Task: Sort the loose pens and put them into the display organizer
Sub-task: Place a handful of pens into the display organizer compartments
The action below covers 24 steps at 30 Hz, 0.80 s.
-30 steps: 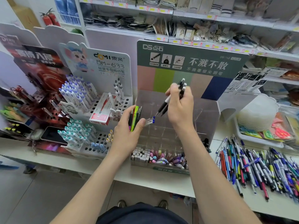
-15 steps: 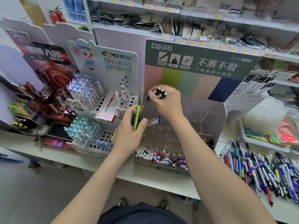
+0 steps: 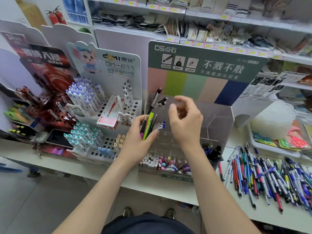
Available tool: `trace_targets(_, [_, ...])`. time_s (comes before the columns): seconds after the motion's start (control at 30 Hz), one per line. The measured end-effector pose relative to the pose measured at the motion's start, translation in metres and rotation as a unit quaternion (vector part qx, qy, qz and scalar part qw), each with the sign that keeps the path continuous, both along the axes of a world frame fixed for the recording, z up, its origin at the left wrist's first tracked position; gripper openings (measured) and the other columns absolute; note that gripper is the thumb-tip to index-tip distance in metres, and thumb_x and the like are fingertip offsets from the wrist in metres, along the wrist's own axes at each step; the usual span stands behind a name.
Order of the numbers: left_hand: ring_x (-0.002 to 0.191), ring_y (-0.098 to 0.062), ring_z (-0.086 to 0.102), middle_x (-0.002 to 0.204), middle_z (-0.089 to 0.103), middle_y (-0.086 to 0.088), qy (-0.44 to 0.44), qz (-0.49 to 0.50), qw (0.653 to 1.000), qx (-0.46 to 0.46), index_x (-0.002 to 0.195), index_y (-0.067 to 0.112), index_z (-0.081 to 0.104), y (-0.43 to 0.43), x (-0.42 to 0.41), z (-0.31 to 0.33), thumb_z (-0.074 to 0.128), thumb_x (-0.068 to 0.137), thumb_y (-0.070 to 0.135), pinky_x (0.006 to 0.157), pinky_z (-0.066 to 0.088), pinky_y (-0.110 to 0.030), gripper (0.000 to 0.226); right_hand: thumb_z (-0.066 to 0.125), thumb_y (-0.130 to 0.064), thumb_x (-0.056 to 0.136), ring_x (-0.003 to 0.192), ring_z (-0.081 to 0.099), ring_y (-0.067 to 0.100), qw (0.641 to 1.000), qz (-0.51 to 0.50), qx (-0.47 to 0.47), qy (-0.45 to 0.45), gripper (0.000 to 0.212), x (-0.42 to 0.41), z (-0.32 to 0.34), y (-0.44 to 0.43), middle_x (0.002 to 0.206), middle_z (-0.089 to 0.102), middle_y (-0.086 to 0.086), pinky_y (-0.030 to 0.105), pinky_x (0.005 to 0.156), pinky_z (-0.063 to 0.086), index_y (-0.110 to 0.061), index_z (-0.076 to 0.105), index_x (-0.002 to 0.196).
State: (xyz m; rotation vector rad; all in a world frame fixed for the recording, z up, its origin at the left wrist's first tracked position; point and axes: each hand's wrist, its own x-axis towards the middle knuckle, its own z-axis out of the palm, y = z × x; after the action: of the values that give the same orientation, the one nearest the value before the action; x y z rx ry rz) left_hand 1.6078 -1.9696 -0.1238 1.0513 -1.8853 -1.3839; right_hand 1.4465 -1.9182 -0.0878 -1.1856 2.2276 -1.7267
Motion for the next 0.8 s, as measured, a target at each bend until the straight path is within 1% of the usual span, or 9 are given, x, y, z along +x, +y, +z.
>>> trace_targets(0.1, [0.072,-0.001,0.065,0.099,0.072,0.006,0.016,-0.058,0.997,0.049,0.131,0.032,0.049,0.002,-0.002,-0.001,0.08,0.095,0.032,0.065,0.049,-0.019,0.047,0.077,-0.037,0.094,0.084,0.075,0.011,0.976,0.121,0.105,-0.147,0.013,0.012,-0.016,0.019,0.088,0.079,-0.007,0.043,0.083,0.063,-0.027,0.081,0.102])
trace_targets(0.2, [0.062,-0.01,0.058,0.088,0.071,0.005,0.03,-0.105,0.988,0.11,0.129,0.029,0.049,0.006,-0.004,-0.002,0.072,0.101,0.023,0.055,0.044,-0.023,0.037,0.074,-0.037,0.097,0.081,0.072,0.017,0.955,0.16,0.113,-0.223,0.016,0.012,-0.029,0.033,0.085,0.079,0.007,0.054,0.083,0.062,-0.023,0.083,0.098])
trace_targets(0.3, [0.065,-0.021,0.055,0.091,0.071,-0.004,0.06,-0.125,0.976,0.169,0.135,0.02,0.051,0.007,-0.008,-0.001,0.05,0.11,0.011,0.055,0.042,-0.033,0.026,0.067,-0.028,0.104,0.067,0.064,0.016,0.958,0.134,0.085,-0.24,0.022,0.007,-0.03,0.041,0.074,0.073,0.014,0.039,0.07,0.055,-0.014,0.08,0.092])
trace_targets(0.4, [0.071,-0.019,0.061,0.099,0.075,-0.006,0.064,-0.137,0.97,0.192,0.141,0.016,0.053,0.011,-0.012,0.002,0.044,0.113,0.008,0.059,0.05,-0.033,0.031,0.061,-0.022,0.108,0.064,0.064,0.016,0.963,0.091,0.053,-0.25,0.023,0.006,-0.031,0.045,0.074,0.074,0.008,0.032,0.065,0.053,-0.015,0.079,0.095])
trace_targets(0.5, [0.082,-0.021,0.065,0.115,0.076,-0.011,0.068,-0.157,0.966,0.196,0.143,0.018,0.057,0.014,-0.014,0.001,0.048,0.113,0.013,0.072,0.056,-0.035,0.032,0.061,-0.025,0.108,0.071,0.068,0.021,0.966,0.087,0.048,-0.238,0.019,0.005,-0.031,0.048,0.083,0.078,0.005,0.044,0.072,0.061,-0.021,0.079,0.101])
trace_targets(0.57, [0.083,-0.021,0.067,0.11,0.077,-0.008,0.075,-0.159,0.963,0.203,0.143,0.018,0.058,0.015,-0.015,0.002,0.048,0.113,0.013,0.072,0.057,-0.034,0.032,0.065,-0.027,0.105,0.074,0.067,0.016,0.967,0.108,0.072,-0.221,0.017,0.001,-0.03,0.05,0.085,0.077,0.006,0.049,0.077,0.06,-0.023,0.08,0.097])
trace_targets(0.7, [0.091,-0.029,0.074,0.115,0.077,-0.013,0.092,-0.154,0.958,0.223,0.143,0.013,0.056,0.015,-0.017,0.001,0.05,0.112,0.011,0.077,0.063,-0.045,0.032,0.067,-0.028,0.103,0.07,0.063,0.014,0.96,0.096,0.092,-0.248,0.022,0.004,-0.03,0.048,0.075,0.073,0.007,0.052,0.071,0.059,-0.021,0.078,0.085])
trace_targets(0.77, [0.101,-0.035,0.076,0.118,0.076,-0.019,0.106,-0.144,0.955,0.238,0.142,0.012,0.055,0.013,-0.017,0.0,0.052,0.111,0.011,0.083,0.062,-0.05,0.031,0.066,-0.028,0.104,0.069,0.062,0.014,0.963,0.072,0.066,-0.253,0.022,0.006,-0.028,0.047,0.077,0.071,0.016,0.044,0.061,0.059,-0.018,0.078,0.088])
trace_targets(0.8, [0.103,-0.036,0.077,0.117,0.076,-0.02,0.11,-0.135,0.954,0.243,0.142,0.012,0.054,0.012,-0.016,0.001,0.053,0.111,0.011,0.082,0.063,-0.049,0.031,0.065,-0.026,0.105,0.068,0.063,0.012,0.963,0.064,0.05,-0.255,0.021,0.006,-0.026,0.048,0.082,0.071,0.021,0.033,0.057,0.057,-0.017,0.078,0.091])
